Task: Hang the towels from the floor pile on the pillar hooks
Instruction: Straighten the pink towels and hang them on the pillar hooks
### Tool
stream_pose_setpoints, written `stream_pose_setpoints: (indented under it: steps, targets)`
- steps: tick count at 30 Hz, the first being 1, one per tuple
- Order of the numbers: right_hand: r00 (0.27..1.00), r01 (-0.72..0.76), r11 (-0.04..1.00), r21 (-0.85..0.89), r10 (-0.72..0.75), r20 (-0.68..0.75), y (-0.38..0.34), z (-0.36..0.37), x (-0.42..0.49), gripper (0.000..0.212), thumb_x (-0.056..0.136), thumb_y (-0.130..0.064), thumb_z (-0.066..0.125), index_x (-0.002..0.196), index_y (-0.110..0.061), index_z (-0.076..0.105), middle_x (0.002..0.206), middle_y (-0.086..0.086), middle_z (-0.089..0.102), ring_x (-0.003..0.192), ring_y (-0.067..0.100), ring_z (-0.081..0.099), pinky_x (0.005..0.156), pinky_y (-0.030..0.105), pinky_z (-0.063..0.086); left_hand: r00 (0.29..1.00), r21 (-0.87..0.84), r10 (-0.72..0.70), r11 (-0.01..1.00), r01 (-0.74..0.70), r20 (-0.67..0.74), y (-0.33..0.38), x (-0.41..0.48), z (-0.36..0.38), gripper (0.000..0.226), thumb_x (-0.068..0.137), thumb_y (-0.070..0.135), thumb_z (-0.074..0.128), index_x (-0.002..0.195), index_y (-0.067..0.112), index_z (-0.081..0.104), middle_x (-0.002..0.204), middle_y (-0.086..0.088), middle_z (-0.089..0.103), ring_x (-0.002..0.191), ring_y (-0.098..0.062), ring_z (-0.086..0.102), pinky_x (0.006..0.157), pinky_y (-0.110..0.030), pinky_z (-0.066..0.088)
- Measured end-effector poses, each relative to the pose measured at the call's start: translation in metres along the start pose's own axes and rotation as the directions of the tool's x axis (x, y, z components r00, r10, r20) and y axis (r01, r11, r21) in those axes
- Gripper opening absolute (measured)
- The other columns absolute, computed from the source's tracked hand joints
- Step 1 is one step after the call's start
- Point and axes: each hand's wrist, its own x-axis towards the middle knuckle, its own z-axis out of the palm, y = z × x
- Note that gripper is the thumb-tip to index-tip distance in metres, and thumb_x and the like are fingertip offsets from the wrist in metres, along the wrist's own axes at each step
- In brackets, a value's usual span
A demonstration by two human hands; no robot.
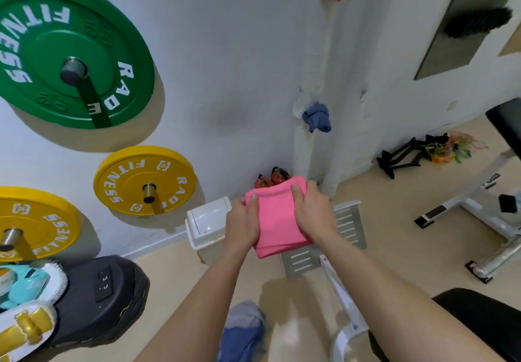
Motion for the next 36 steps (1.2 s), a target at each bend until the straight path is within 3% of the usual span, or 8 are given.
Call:
stream_pose_setpoints:
  steps: [4,11,14,20,26,32,36]
  targets:
    - [0.998,0.011,1.000,0.013,-0.010,-0.057,-0.011,-0.023,0.067,0.044,0.104,-0.046,0.033,0.112,-0.007,0.051,0.107,0.020,0.066,0.100,0.040,0.061,0.079,0.044,0.047,0.993,-0.039,0.115,0.993,-0.114,0.033,0.050,0.060,0.011,0.025,0.105,0.038,0.040,0.094,0.017,0.047,0.095,-0.002,0.056,0.089,-0.022,0.054,0.075,-0.032,0.039]
    - [0.992,-0.002,1.000,0.025,0.006,-0.127,-0.007,-0.065,0.178,0.040,0.105,-0.044,0.033,0.104,-0.009,0.052,0.100,0.017,0.063,0.097,0.038,0.061,0.071,0.037,0.036,0.975,-0.025,0.198,0.980,-0.196,0.097,0.123,0.152,0.054,0.035,0.103,0.043,0.043,0.112,0.011,0.052,0.102,-0.006,0.061,0.097,-0.028,0.061,0.082,-0.037,0.048]
    - [0.983,-0.008,0.999,0.038,0.015,-0.183,0.001,-0.084,0.231,0.041,0.103,-0.046,0.036,0.108,-0.009,0.052,0.107,0.020,0.064,0.100,0.040,0.061,0.074,0.040,0.040,0.965,-0.031,0.244,0.970,-0.242,0.091,0.162,0.190,0.078,0.034,0.103,0.040,0.046,0.113,0.008,0.054,0.101,-0.005,0.060,0.098,-0.027,0.061,0.077,-0.031,0.042]
    - [0.971,-0.017,0.998,0.061,0.031,-0.238,0.025,-0.130,0.344,0.043,0.102,-0.050,0.034,0.107,-0.011,0.050,0.108,0.021,0.064,0.103,0.041,0.061,0.083,0.044,0.046,0.957,-0.031,0.271,0.963,-0.269,0.107,0.241,0.267,0.149,0.031,0.102,0.037,0.046,0.115,0.010,0.053,0.110,-0.012,0.066,0.101,-0.030,0.062,0.086,-0.039,0.050]
    - [0.961,0.008,0.987,0.161,0.037,-0.274,0.041,-0.219,0.476,0.035,0.100,-0.039,0.038,0.112,-0.009,0.050,0.113,0.021,0.062,0.104,0.041,0.059,0.088,0.044,0.046,0.943,-0.101,0.321,0.945,-0.312,0.090,0.363,0.339,0.227,0.030,0.098,0.023,0.046,0.125,0.012,0.048,0.110,-0.008,0.063,0.093,-0.024,0.058,0.078,-0.032,0.043]
    - [0.924,0.115,0.979,0.168,-0.043,-0.380,0.046,-0.331,0.612,0.028,0.101,-0.040,0.040,0.105,-0.014,0.046,0.100,0.008,0.055,0.088,0.029,0.051,0.077,0.036,0.037,0.879,-0.148,0.476,0.869,-0.472,-0.010,0.500,0.413,0.304,0.034,0.100,0.023,0.048,0.132,0.012,0.052,0.122,-0.010,0.064,0.111,-0.030,0.060,0.092,-0.036,0.047]
    - [0.884,0.210,0.962,0.175,-0.111,-0.454,0.044,-0.392,0.691,0.031,0.101,-0.042,0.044,0.107,-0.012,0.050,0.100,0.005,0.055,0.088,0.026,0.049,0.077,0.033,0.034,0.835,-0.128,0.549,0.826,-0.549,-0.040,0.579,0.459,0.347,0.042,0.097,0.019,0.046,0.137,0.011,0.052,0.127,-0.013,0.060,0.114,-0.031,0.058,0.100,-0.040,0.046]
